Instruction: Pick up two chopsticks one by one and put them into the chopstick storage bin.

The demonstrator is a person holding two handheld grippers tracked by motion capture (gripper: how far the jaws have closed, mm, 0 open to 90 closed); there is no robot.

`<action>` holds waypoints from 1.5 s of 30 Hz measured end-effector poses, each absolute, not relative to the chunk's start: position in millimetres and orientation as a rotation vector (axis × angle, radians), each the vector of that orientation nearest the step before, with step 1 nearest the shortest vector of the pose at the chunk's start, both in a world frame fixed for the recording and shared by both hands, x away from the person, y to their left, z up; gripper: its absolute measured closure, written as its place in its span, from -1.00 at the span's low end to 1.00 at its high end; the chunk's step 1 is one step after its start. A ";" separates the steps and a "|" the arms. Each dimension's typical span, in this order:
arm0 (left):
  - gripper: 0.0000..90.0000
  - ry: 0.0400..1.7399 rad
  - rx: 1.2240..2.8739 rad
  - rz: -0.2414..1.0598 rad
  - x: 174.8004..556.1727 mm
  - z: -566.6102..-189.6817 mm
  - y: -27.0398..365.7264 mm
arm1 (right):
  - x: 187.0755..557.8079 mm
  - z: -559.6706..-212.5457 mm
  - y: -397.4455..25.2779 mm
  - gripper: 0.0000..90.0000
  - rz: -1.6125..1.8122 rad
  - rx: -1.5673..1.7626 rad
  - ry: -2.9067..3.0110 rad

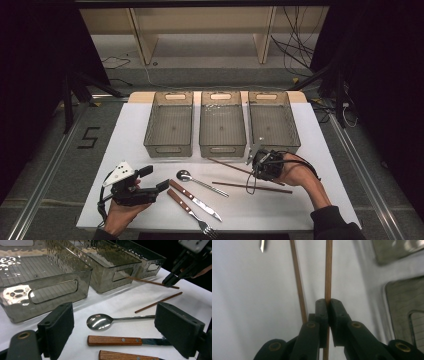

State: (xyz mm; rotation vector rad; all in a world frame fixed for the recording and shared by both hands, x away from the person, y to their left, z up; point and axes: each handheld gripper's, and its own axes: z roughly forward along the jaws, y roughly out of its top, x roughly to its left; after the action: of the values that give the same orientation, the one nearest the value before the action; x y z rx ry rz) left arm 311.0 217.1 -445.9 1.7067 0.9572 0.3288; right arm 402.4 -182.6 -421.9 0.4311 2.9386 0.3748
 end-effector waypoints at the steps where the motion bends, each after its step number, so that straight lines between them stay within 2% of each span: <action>1: -0.65 0.957 1.706 0.328 311.0 -445.7 216.9 | 401.4 -418.7 -182.7 0.90 0.410 0.452 2.926; 8: -0.65 0.960 1.704 0.310 312.0 -444.6 214.7 | 396.3 -400.2 -183.2 0.90 0.683 0.662 2.831; 13: -0.65 0.970 1.699 0.283 314.4 -441.4 210.6 | 389.9 -398.9 -179.2 0.90 0.796 0.778 2.765; 22: -0.65 0.988 1.689 0.240 321.5 -430.0 194.7 | 377.5 -398.4 -162.3 0.90 0.973 0.844 2.655; 36: -0.62 0.982 1.723 0.158 348.3 -407.0 147.1 | 365.4 -403.3 -138.9 0.90 1.174 0.922 2.555; 45: -0.48 1.027 1.703 0.072 363.8 -405.9 131.6 | 360.1 -409.2 -127.6 0.90 1.248 0.948 2.508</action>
State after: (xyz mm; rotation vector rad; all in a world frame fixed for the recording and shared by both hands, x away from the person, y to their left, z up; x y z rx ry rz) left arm 363.8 131.6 -405.9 1.7031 1.0268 0.0717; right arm 360.1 -127.6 -409.2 0.9475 2.5076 1.2483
